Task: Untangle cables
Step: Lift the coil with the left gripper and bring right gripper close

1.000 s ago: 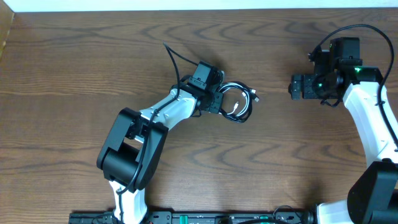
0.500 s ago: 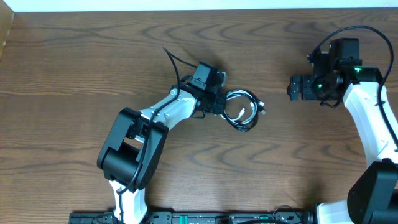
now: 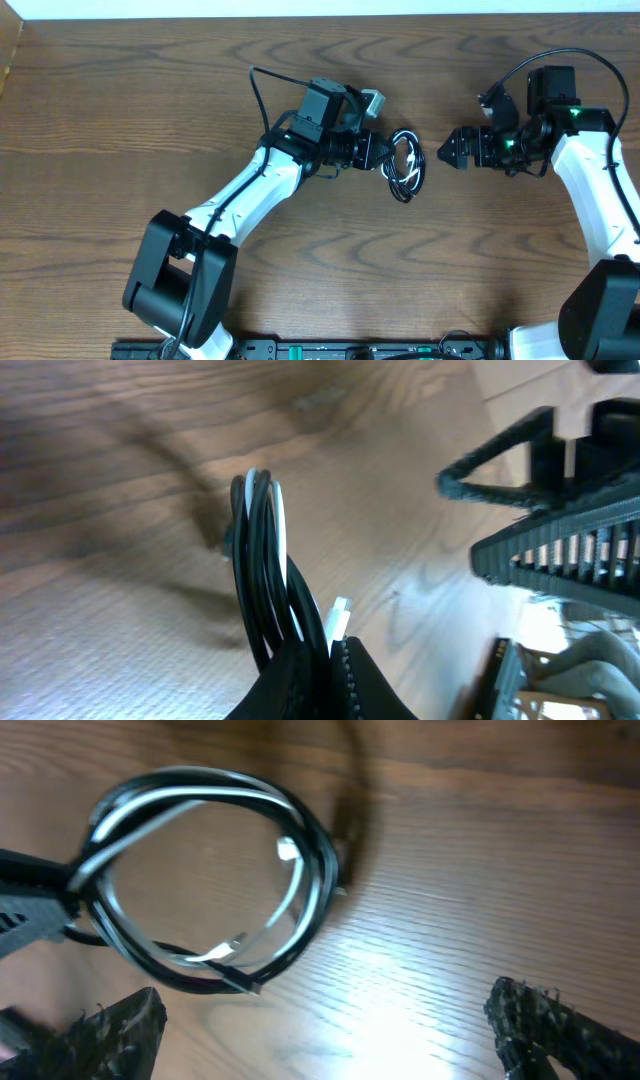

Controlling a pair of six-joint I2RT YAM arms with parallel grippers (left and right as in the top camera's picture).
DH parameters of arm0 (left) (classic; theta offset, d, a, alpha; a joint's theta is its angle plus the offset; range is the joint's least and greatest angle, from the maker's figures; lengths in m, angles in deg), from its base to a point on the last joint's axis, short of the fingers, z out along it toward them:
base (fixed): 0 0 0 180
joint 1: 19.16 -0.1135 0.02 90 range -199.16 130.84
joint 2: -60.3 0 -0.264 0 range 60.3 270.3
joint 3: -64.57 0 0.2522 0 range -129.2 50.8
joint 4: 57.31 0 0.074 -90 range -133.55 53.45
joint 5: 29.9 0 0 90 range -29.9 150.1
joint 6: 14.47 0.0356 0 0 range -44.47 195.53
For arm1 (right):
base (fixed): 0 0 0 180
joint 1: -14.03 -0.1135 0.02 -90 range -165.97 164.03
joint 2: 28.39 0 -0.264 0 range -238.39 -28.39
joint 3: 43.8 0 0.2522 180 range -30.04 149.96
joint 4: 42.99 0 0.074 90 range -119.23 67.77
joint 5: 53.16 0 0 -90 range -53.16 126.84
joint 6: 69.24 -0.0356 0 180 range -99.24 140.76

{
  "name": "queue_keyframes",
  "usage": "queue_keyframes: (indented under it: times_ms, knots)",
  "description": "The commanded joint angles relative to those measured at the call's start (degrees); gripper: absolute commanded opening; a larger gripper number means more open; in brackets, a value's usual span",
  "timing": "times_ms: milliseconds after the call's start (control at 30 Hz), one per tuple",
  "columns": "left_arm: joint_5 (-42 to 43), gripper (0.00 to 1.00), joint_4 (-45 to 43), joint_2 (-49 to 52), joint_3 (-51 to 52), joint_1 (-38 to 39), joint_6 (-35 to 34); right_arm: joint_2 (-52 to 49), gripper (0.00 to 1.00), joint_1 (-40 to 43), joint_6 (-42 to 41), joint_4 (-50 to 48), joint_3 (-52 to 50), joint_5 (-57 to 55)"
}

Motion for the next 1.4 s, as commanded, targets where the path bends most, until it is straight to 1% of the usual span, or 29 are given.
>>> queue_keyframes:
  times_ms: [0,133,167,233,400,500,567,600,633,667,700,733,767,800,867,933,1100,1200,1267,1367]
  knots:
    - [5.35,0.11,-1.11,-1.66,0.2,-0.02,-2.64,-0.28,0.95,-0.96,0.72,0.24,0.94,4.48]
    - [9.07,0.11,-3.65,-1.84,0.2,-0.02,-5.22,-0.28,0.84,-3.04,0.74,0.22,0.94,4.42]
    - [9.6,0.11,-4.2,-1.84,0.2,-0.02,-5.79,-0.28,0.78,-3.67,0.72,0.17,0.94,4.26]
    - [10.32,0.11,-5.31,-1.84,0.2,-0.02,-6.88,-0.28,0.69,-4.61,0.72,-0.11,0.94,3.67]
    - [10.78,0.11,-5.88,-1.84,0.2,-0.02,-7.54,-0.28,0.66,-6.08,0.07,-1.51,0.94,-2.4]
    - [10.54,0.11,-5.46,-1.84,0.22,-0.02,-5.53,-0.28,0.66,-6.12,-0.68,-1.44,0.94,-6.14]
    - [8.02,0.17,-4.02,-1.81,0.22,-0.02,-4.35,-0.28,0.67,-6.12,-1.25,-1.44,0.94,-7.69]
    - [5.64,0.17,-2.69,-1.81,0.22,-0.02,-4.35,-0.31,0.68,-6.12,-1.25,-1.44,0.9,-7.61]
    - [3.43,0.21,-1.57,-1.81,0.22,-0.02,-4.35,-0.31,0.68,-6.14,-1.25,-1.44,0.79,-7.61]
    - [0.28,0.21,0.09,-1.81,0.22,-0.02,-4.35,-0.31,0.68,-6.12,-1.25,-1.44,0.63,-7.63]
    - [-6.88,0.21,3.89,-1.81,0.22,-0.02,-4.35,-0.28,0.68,-6.12,-1.25,-1.53,0.15,-7.65]
    - [-10.88,0.21,6.01,-1.81,0.22,-0.02,-4.35,-0.31,0.68,-6.12,-1.25,-1.77,-0.13,-7.63]
    - [-17.07,0.22,9.03,-1.81,0.22,0.0,-4.33,-0.31,0.68,-6.14,-1.27,-2.32,-0.66,-7.61]
    - [-20.72,0.22,10.54,-1.79,0.22,0.0,-4.17,-0.31,0.68,-6.14,-1.27,-2.58,-0.87,-7.61]
    - [-25.27,0.22,12.28,-1.7,0.22,0.04,-2.08,-0.28,0.69,-6.12,-1.25,-2.67,-1.01,-7.61]
    - [-27.47,0.23,13.0,-1.6,0.22,0.04,-0.09,-0.31,0.69,-6.12,-1.27,-2.67,-1.01,-7.58]
    - [-31.41,0.38,12.72,-1.57,0.22,0.76,4.48,-0.31,0.72,-6.14,-1.27,-2.32,-1.01,-7.32]
    - [-31.54,0.46,11.85,-1.31,0.22,2.01,11.04,-0.31,0.75,-6.21,-1.29,-2.21,-1.01,-7.15]
    - [-31.52,0.56,11.23,-0.76,0.22,2.93,13.97,-0.31,0.76,-6.23,-1.29,-2.12,-1.01,-7.17]
    - [-31.52,0.62,10.49,1.09,0.22,4.52,16.65,-0.31,0.77,-6.23,-1.29,-1.55,-1.01,-7.17]
